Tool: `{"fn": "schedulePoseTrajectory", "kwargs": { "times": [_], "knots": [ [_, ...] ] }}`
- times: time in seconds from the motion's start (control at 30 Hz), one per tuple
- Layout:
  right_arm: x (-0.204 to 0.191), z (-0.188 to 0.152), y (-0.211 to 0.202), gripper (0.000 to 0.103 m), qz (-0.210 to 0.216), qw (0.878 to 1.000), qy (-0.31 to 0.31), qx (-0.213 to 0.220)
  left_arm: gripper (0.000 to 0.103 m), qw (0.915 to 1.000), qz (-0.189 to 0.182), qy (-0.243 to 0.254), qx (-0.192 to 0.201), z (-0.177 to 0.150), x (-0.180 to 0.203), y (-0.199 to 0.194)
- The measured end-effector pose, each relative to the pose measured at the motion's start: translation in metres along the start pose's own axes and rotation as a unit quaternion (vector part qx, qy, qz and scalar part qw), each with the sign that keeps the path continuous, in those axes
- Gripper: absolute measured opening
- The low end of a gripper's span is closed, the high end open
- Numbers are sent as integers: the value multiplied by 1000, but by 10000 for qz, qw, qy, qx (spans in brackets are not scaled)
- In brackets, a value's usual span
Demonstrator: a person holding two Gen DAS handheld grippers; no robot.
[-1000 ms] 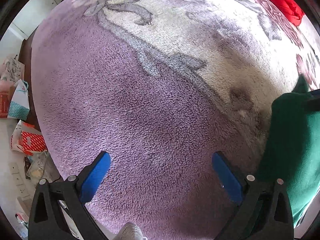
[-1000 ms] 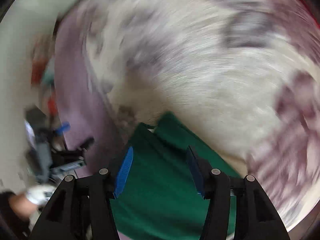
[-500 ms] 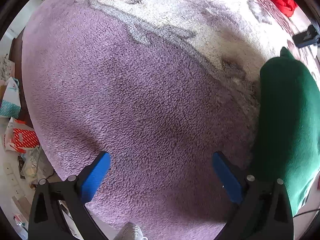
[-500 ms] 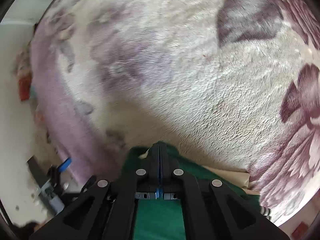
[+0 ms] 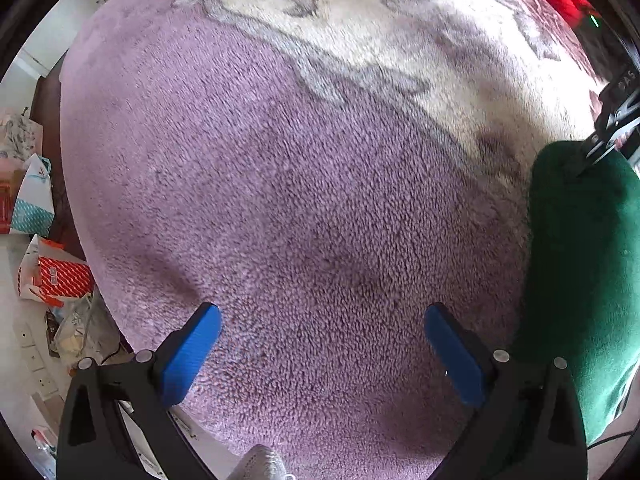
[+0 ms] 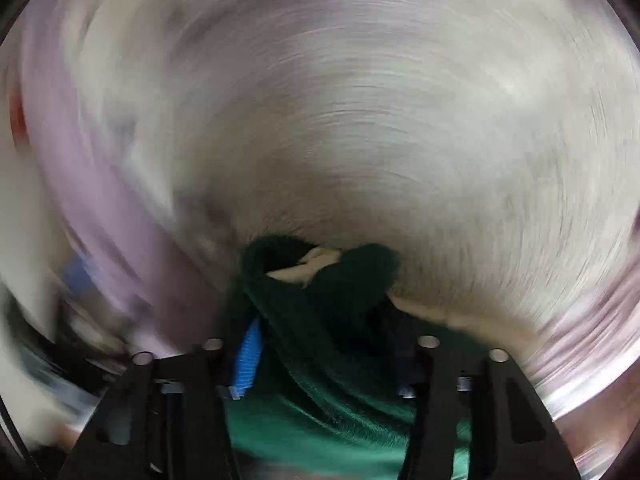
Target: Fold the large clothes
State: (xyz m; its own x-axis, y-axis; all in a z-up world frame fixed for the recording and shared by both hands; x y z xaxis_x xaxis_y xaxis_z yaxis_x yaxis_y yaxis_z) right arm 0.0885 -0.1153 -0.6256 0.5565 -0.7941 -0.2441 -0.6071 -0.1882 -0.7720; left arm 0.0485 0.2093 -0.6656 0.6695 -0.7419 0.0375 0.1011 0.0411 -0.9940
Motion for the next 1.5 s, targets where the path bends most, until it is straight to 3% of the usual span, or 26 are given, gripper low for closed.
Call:
{"fn": "schedulePoseTrajectory", "kwargs": {
  "times": [0.07,0.13,0.2,0.27,0.33,0.47,0.5,0.53,0.6,0.63,0.67,0.73,0.83,0.87,0.93,0.97,1.0,1.03,1.07,1.1,1.17,1.3,1.37,1.4,1.43,1.5],
  "knots": [
    [23,-6,-1,47,829,9956,424,-135,103,9999,-82,-107,-46,2,-3,2],
    [25,-9,-3,49,875,9958,178,-189,103,9995,-223,-205,-93,3,-4,1],
    [13,-9,-22,56,541,9976,-417,-117,103,9993,-270,-232,-66,8,1,0],
    [0,-10,-42,71,60,9955,-925,187,103,9996,-212,-200,-50,14,0,0],
    [-24,-6,-54,77,-521,9844,-1610,469,103,9996,-158,-218,-87,14,0,5],
    [-54,-3,-10,76,-1559,9529,-2584,311,103,9993,-152,-284,-177,27,24,14],
    [-58,5,0,60,-1570,9513,-2641,243,103,9994,-141,-260,-152,28,25,12],
    [-63,0,21,48,-1321,9605,-2445,114,103,9996,-117,-217,-111,30,27,10],
    [-51,12,37,44,-695,9876,-1406,85,103,9999,-88,-119,-19,31,31,4],
    [-43,19,36,40,-348,9947,-963,84,103,9999,-88,-39,37,35,35,2],
    [-26,27,34,39,320,9993,-203,68,103,9999,-77,15,93,37,40,-2],
    [-1,30,31,25,1289,9902,539,56,103,9998,-82,74,156,43,46,-5],
    [21,17,3,28,1868,9806,488,348,103,9992,-323,111,228,50,67,-25],
    [29,6,-18,31,1949,9780,396,624,103,9985,-461,133,266,59,76,-29],
    [47,-20,-57,67,1865,9721,298,1389,103,9973,-641,177,313,73,90,-32],
    [59,-36,-75,76,1671,9672,289,1892,103,9963,-757,209,347,82,100,-33],
    [79,-54,-102,83,1340,9575,259,2543,103,9946,-931,259,377,93,112,-32],
    [101,-77,-125,83,955,9413,294,3223,103,9935,-1026,324,374,100,124,-31],
    [126,-88,-146,83,687,9338,362,3494,103,9926,-1077,424,362,112,131,-23],
    [152,-99,-159,83,382,9320,456,3576,103,9911,-1147,572,351,121,147,-17],
    [192,-124,-147,83,222,9370,757,3402,103,9909,-1032,827,256,133,161,-3],
    [246,-138,-76,83,788,9540,1545,2444,103,9904,-750,1135,260,149,184,9],
    [248,-144,-39,76,1553,9469,1602,2314,103,9902,-706,1190,214,154,188,10],
    [245,-147,-28,33,1833,9373,1596,2498,103,9901,-696,1201,213,154,188,9],
    [243,-146,-23,15,1817,9342,1682,2568,103,9900,-677,1218,216,154,188,8],
    [239,-151,-29,11,1645,9192,2003,2964,103,9894,-540,1326,245,154,194,8]
  ]
}}
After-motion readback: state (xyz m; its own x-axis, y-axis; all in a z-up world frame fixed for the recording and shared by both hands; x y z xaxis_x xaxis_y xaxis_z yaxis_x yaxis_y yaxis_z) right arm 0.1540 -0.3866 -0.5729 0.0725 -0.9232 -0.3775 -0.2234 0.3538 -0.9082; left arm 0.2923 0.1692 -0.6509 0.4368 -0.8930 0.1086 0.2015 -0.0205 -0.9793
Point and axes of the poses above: each gripper's, at about its wrist camera, not at the fingertips, and y roughly the way its jaws point, x to its right, z to its top, the point moved 4 cm from there along y, roughly the way its jaws point, and after that the axes turned 2 degrees about y, right-handed, at the moved point
